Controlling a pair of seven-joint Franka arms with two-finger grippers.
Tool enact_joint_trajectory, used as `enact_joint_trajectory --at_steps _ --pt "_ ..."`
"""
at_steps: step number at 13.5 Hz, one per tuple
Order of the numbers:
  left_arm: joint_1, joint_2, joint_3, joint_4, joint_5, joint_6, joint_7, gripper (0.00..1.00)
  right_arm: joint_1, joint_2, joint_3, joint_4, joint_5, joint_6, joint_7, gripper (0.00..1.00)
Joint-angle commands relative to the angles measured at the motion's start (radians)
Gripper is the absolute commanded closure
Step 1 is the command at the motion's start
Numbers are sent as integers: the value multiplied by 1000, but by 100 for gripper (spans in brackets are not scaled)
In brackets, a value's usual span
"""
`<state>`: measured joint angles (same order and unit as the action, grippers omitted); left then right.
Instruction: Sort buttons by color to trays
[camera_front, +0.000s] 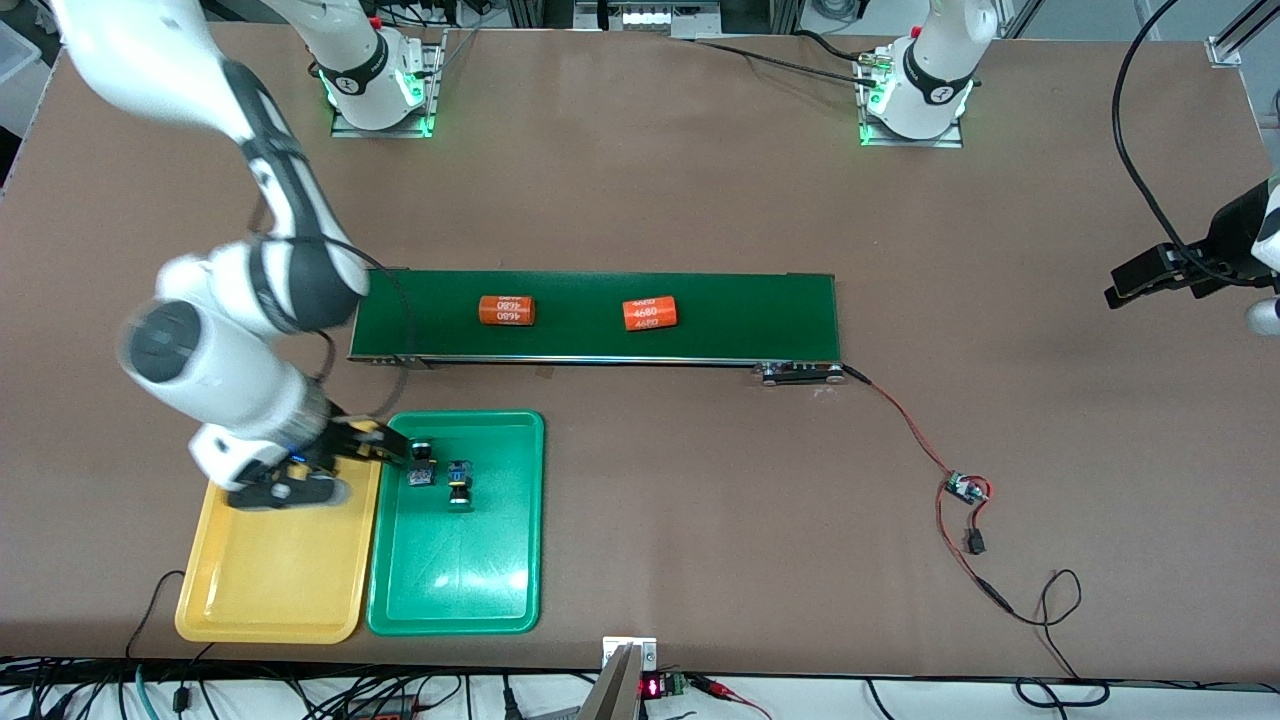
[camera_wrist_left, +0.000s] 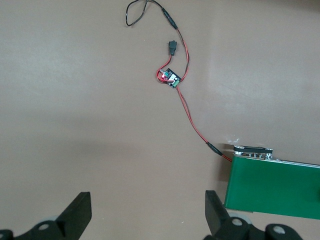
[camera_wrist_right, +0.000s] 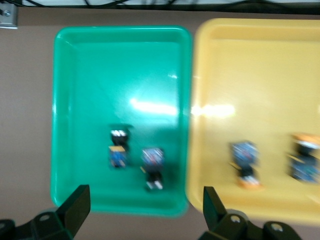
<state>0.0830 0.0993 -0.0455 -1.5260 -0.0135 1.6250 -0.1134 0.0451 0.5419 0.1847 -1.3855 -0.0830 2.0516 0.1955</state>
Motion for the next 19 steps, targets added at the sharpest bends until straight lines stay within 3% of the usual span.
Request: enact_joint_trajectory --at_steps 1,5,9,19 --pt "7 -16 -4 -10 -6 3 17 0 -62 -158 7 -78 -3 -134 -40 0" --pt "9 -16 -1 -13 -6 1 17 0 -102 -359 -8 -162 -6 -283 -54 0" --pt "9 -16 -2 -13 -6 1 14 0 -105 -494 -31 -222 2 -413 -109 0" --pt "6 -16 -5 -13 -5 1 14 0 -119 -491 -31 -222 35 -462 -108 0"
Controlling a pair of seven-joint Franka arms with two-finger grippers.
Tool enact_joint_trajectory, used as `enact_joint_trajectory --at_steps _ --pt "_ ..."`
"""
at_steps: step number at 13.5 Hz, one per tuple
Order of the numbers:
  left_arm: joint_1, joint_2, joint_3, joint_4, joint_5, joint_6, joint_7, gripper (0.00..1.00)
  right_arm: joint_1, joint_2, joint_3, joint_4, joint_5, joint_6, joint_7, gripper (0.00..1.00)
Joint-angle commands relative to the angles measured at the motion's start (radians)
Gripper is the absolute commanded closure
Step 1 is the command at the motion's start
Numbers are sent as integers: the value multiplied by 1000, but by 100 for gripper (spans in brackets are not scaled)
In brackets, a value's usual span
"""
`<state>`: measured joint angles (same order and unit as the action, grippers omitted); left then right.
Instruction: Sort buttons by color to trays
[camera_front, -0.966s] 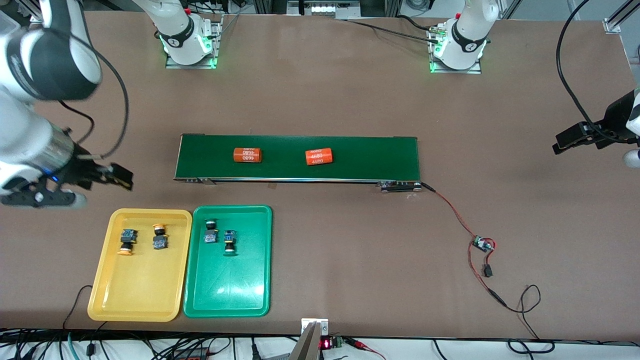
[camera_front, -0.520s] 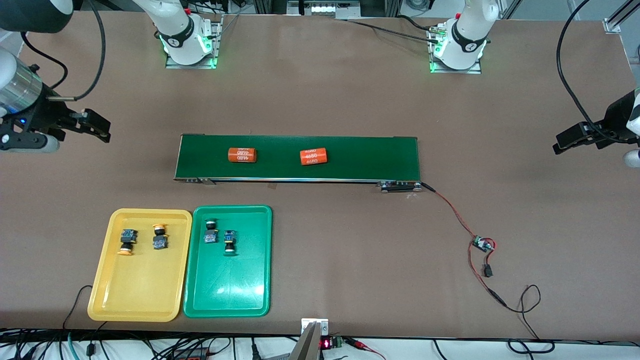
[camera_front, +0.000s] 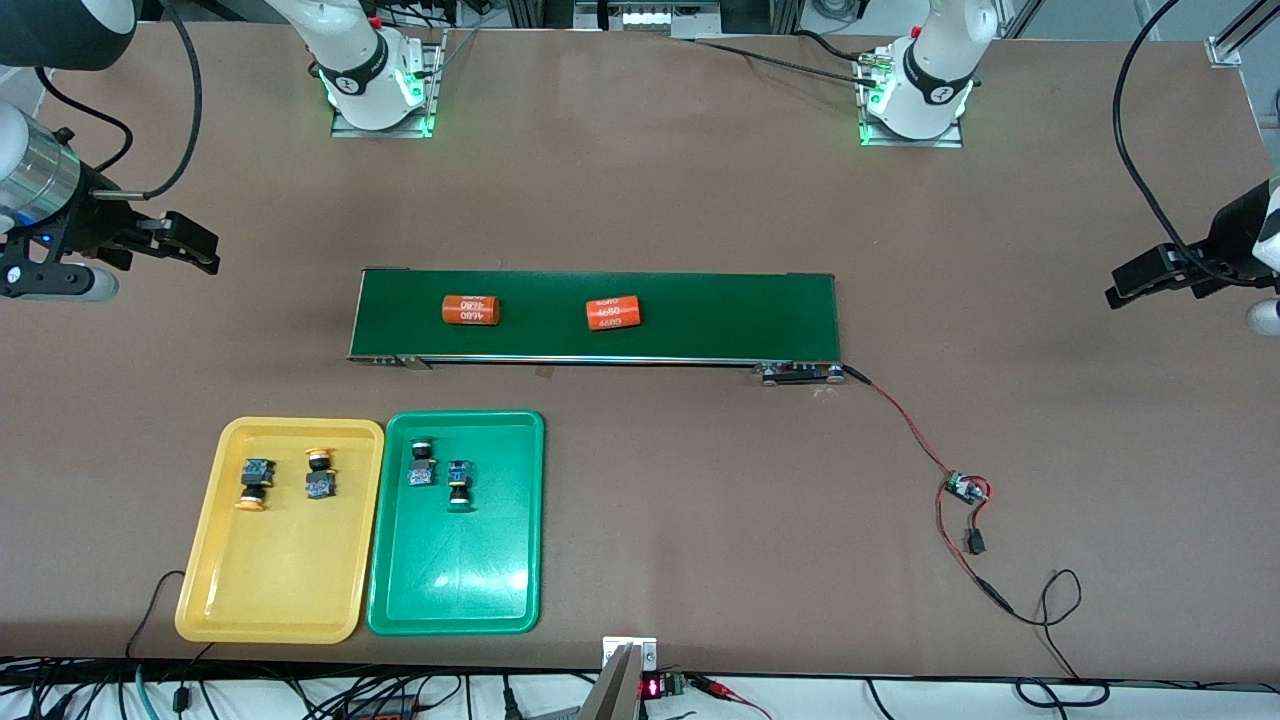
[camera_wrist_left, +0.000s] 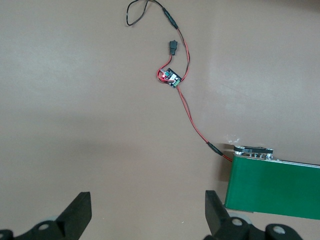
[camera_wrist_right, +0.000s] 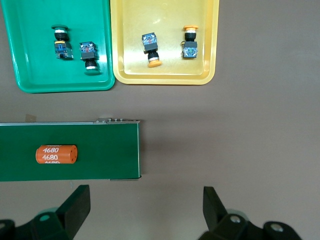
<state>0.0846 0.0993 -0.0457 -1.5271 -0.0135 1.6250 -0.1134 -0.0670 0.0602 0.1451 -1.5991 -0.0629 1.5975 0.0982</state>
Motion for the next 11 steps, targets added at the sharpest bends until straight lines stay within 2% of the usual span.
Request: enact_joint_trajectory --at_steps 1,3,5,6,11 --pt "3 -18 -6 -13 -5 -2 14 0 -8 -10 8 -10 17 -10 -11 0" --pt "3 -33 -8 -24 -5 -10 17 0 -10 -10 7 -12 23 -8 -14 0" --pt "-3 -39 -11 -24 -5 -10 17 0 -16 -7 2 -12 111 9 -11 0" --pt "-8 -39 -13 -24 -5 -8 17 0 -16 -6 1 -12 124 15 -11 0" --pt "12 -38 -30 -27 -6 -8 17 0 -16 3 1 -12 123 31 -11 0"
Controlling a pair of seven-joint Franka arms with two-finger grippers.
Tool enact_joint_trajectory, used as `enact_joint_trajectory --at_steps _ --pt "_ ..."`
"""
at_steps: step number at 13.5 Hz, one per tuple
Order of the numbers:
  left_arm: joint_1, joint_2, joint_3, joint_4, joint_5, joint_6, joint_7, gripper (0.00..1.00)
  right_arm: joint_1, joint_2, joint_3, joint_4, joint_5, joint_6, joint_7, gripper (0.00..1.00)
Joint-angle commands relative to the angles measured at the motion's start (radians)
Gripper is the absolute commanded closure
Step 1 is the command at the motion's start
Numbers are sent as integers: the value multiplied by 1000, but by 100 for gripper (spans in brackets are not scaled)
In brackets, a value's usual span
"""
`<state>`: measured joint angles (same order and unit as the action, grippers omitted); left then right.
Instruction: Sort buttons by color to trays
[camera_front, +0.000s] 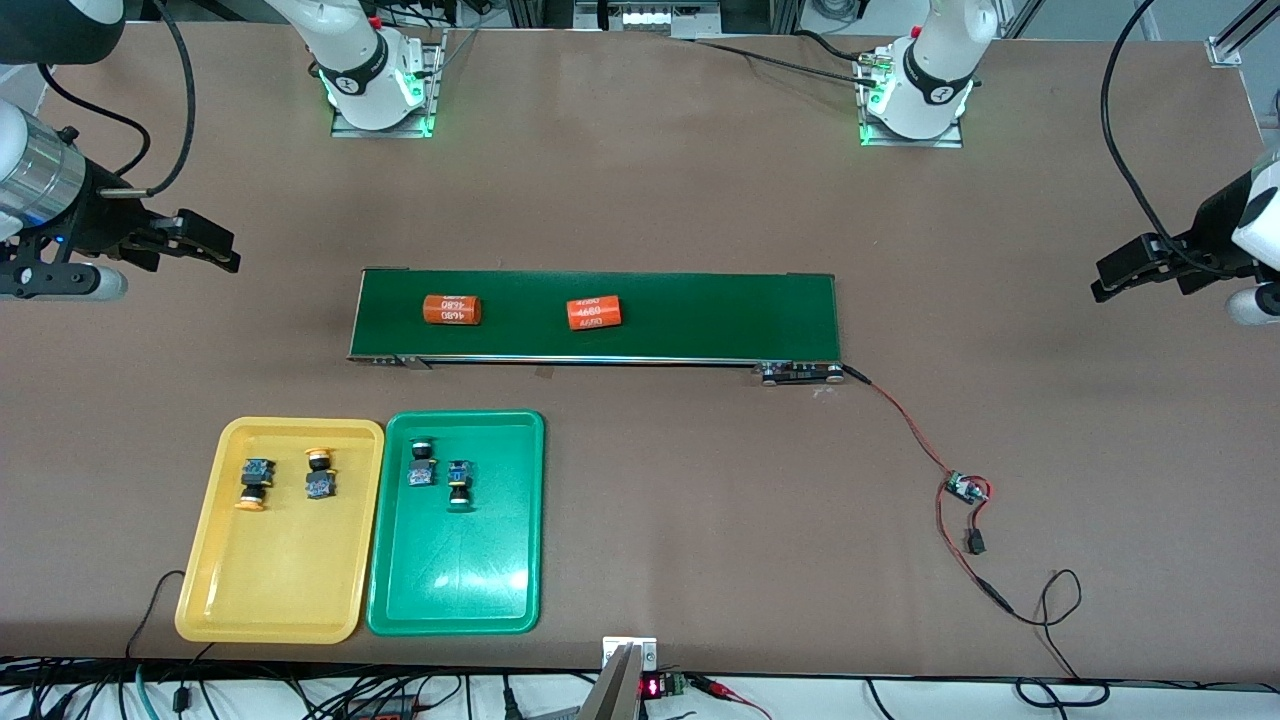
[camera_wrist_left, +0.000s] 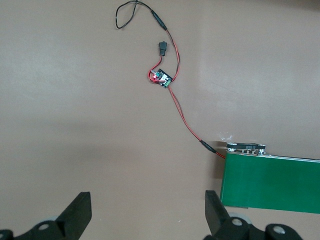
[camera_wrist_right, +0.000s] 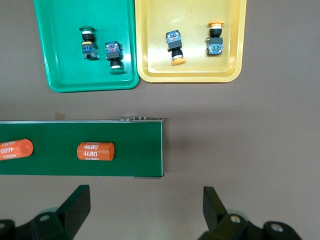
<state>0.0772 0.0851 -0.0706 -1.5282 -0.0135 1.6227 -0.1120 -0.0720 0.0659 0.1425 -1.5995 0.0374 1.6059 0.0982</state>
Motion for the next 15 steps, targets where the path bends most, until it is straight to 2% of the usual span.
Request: enact_joint_trajectory --at_steps 1,15 --pt "32 -25 -5 -27 -5 -6 15 0 -8 0 3 -11 22 23 -11 0" --pt "35 -25 -8 -29 -6 -6 15 0 -8 28 5 -8 15 49 -17 0"
